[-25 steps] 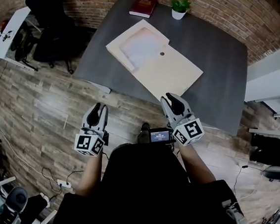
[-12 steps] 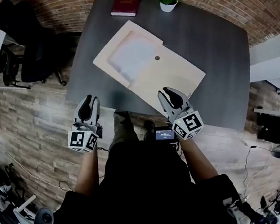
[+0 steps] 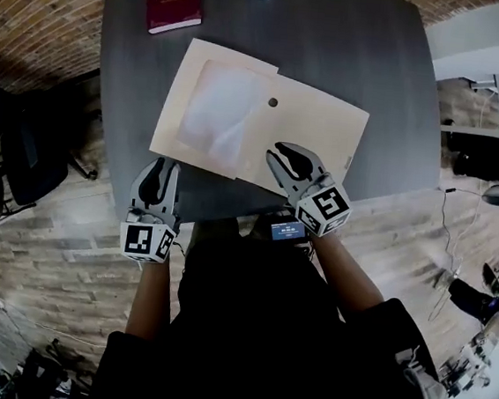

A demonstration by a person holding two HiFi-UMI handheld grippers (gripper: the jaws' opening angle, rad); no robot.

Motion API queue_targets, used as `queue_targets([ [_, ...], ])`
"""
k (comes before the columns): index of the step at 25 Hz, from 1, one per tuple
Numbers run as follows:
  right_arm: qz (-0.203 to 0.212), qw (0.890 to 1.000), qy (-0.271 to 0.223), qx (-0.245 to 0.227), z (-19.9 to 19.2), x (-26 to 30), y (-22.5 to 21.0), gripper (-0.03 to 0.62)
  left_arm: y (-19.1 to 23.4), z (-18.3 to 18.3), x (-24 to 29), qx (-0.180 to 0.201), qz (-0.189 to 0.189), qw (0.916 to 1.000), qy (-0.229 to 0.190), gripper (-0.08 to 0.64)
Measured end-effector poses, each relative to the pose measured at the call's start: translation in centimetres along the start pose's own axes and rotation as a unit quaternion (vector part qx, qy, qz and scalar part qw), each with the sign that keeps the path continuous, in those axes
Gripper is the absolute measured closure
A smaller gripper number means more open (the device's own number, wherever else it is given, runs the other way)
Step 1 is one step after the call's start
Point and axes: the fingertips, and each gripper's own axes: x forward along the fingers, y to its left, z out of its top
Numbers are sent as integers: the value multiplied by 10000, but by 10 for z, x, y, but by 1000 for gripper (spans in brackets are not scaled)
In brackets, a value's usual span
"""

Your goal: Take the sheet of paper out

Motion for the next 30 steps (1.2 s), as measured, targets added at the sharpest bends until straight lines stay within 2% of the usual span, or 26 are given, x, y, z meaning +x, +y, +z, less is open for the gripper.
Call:
queue_targets([
  [4, -203, 9995, 246, -13, -9, 28, -4, 500, 11, 0, 23, 289, -452, 9984, 154, 454],
  [9, -431, 9959, 795, -48, -33, 61, -23, 500, 19, -3, 54, 368, -959, 9944, 263, 454],
  [14, -364, 9909, 1292, -32, -61, 90, -37, 500, 11, -2, 81, 483, -1225, 9908, 323, 454],
  [17, -369, 9869, 1559, -209, -79, 105, -48, 500, 8, -6, 92, 619, -1304, 9886, 434, 454],
  [21, -221, 9774, 2011, -617, -100, 124, -59, 500, 11, -15, 97, 594, -1338, 9874, 604, 454],
  [23, -170, 9739, 2163, -665, -107, 131, -61, 499, 15, -19, 100, 573, -1322, 9867, 753, 454],
  [30, -178, 9668, 2390, -891, -114, 142, -60, 497, 29, -19, 109, 610, -1205, 9873, 838, 454],
])
